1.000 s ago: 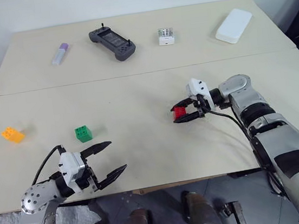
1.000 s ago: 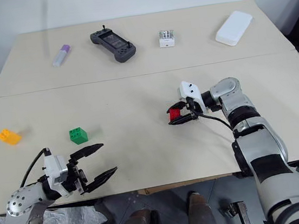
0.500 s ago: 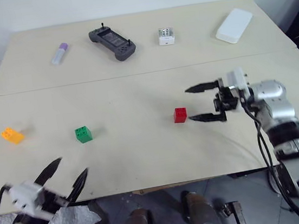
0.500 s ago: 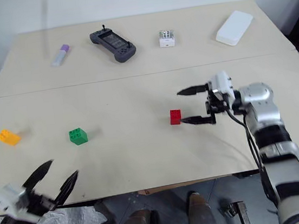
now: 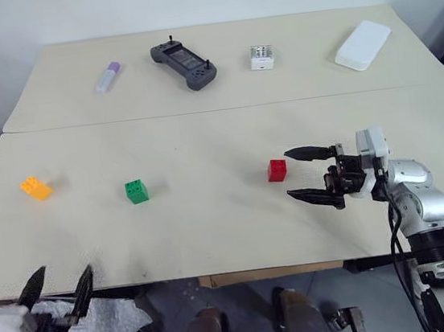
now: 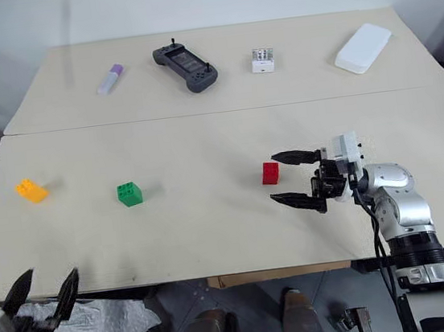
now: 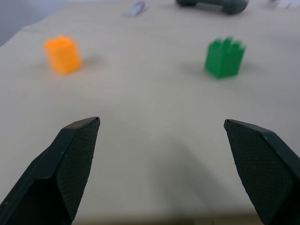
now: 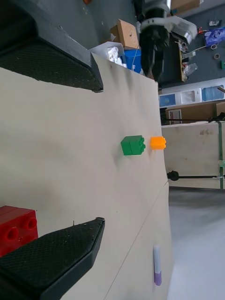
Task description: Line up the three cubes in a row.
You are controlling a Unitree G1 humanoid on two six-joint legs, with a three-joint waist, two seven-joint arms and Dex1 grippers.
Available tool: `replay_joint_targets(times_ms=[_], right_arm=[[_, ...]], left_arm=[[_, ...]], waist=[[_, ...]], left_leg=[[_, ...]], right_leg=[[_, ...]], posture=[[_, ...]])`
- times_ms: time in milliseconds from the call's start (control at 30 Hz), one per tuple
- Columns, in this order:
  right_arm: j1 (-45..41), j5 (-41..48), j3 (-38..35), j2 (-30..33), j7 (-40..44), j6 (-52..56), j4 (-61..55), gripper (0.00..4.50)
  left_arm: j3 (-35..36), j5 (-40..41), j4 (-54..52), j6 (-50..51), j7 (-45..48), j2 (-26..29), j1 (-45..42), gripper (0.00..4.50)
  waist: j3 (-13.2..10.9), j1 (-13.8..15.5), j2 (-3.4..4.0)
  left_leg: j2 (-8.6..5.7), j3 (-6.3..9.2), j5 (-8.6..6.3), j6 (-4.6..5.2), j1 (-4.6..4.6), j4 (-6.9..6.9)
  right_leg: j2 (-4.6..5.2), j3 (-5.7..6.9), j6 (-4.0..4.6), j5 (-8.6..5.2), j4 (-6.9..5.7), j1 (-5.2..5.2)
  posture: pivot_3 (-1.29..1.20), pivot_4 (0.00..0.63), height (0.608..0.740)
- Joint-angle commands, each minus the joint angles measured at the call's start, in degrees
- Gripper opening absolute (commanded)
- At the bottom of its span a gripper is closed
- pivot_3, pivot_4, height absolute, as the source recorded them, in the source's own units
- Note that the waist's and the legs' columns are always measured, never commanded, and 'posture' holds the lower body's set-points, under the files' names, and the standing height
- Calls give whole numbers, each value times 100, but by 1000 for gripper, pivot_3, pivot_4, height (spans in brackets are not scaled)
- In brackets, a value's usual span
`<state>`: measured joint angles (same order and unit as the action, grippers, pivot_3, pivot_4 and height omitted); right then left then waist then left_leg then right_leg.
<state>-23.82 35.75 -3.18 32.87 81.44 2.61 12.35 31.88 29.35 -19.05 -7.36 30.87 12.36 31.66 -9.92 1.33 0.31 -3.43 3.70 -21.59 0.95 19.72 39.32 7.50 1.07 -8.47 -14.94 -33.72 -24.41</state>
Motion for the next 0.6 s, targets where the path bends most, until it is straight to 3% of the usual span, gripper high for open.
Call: replay_joint_targets(times_ms=[33, 100, 200, 400, 600], right_arm=[[24, 31, -152, 34, 10, 39, -248, 4478], [101, 45, -122, 60, -14, 168, -429, 4478], [204, 79, -140, 91, -74, 375, -698, 4478], [312, 125, -166, 140, -138, 739, -1030, 4478], [316, 131, -223, 148, -164, 969, -1166, 4478]], left_arm=[[-546, -370, -784, 685, -842, -9, -464, 4500], [-941, -986, -1075, 1256, -1644, -120, -954, 4500], [-1277, -1179, -1331, 2076, -2528, -455, -1472, 4500], [-1869, -1518, -1095, 2762, -3276, -870, -2369, 4500], [-2467, -2004, -740, 2902, -3562, -1086, -2728, 4500]], waist=[[0, -6, 0], [0, 5, 1], [3, 7, -3], [3, 7, -3], [4, 20, -4]], left_leg=[[0, 0, 0, -1, 1, -1], [-1, 0, -1, -1, 1, -2], [-3, -1, 1, -2, 2, -1], [2, -2, -1, -4, 13, -5], [-2, 0, 0, -4, 17, 2]], right_leg=[[-2, -1, 0, 0, -1, -2], [-4, -1, 0, 0, -2, -4], [-8, -3, -1, 1, -17, -5], [-17, -1, -2, 1, -15, -16], [-15, -1, -3, 2, -14, -15]], posture=[[0, 150, 740], [0, 150, 740], [0, 150, 740], [0, 150, 740], [0, 150, 740]])
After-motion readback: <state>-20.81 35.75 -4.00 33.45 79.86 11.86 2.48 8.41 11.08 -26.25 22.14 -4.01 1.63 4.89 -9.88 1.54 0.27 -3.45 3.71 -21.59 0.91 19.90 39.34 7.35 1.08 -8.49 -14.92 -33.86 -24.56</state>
